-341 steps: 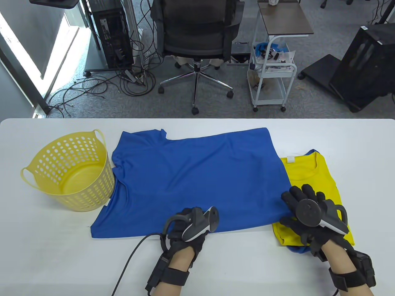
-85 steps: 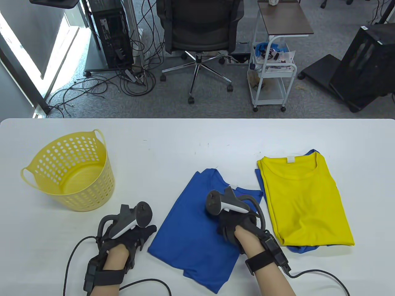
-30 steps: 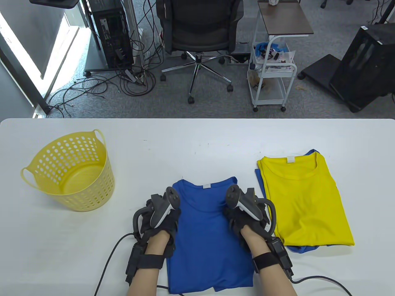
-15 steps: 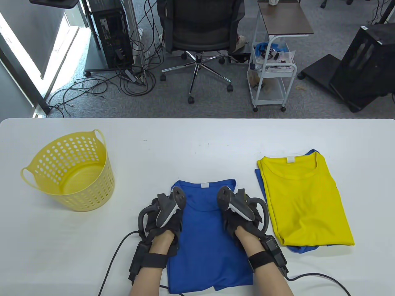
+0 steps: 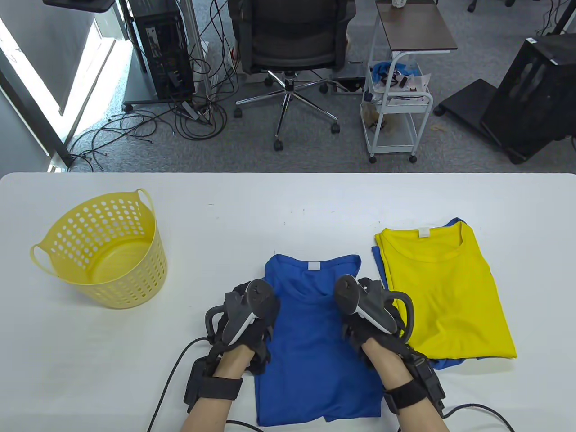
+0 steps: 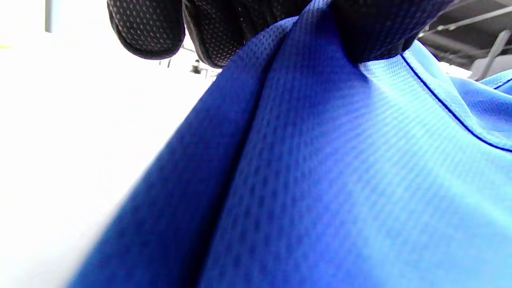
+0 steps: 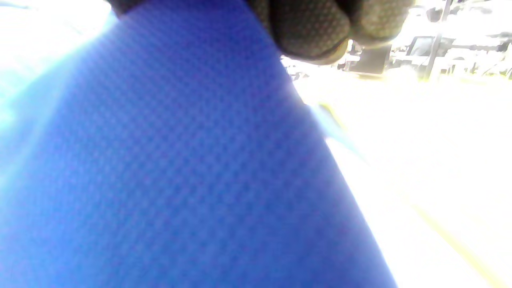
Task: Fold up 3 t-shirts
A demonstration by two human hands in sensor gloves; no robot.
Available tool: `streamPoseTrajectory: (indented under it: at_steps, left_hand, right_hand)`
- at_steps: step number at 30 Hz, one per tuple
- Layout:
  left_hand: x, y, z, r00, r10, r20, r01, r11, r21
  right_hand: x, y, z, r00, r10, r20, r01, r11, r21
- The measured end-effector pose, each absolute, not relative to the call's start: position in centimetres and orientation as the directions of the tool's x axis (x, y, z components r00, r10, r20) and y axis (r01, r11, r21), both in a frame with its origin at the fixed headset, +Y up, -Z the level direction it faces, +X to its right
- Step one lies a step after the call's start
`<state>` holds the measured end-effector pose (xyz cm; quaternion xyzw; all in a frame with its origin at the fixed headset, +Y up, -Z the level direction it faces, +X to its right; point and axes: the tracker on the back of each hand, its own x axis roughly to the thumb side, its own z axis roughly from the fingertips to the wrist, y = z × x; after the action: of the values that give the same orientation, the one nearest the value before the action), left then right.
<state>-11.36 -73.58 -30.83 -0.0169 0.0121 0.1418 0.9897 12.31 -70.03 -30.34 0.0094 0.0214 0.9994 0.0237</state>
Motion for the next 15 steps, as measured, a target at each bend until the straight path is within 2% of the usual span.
streamPoseTrajectory:
  at_steps: [5,15]
  left_hand:
    - [-7.8,-71.6,-29.3,0.920,0.392,0.030,-0.392,0.920,-0.004]
    - [0.9,-69.5,-27.7,0.854,0.513,0.087,-0.509,0.858,-0.065]
  right_hand:
    - [17.4,-65.9,-27.4,-0.995,0.060,-0.084,-0.058,-0.998,-0.026]
    - [26.3,-61.9,-24.6,-0.968,0.068,-0.242,-0.055,-0.997,-0.059]
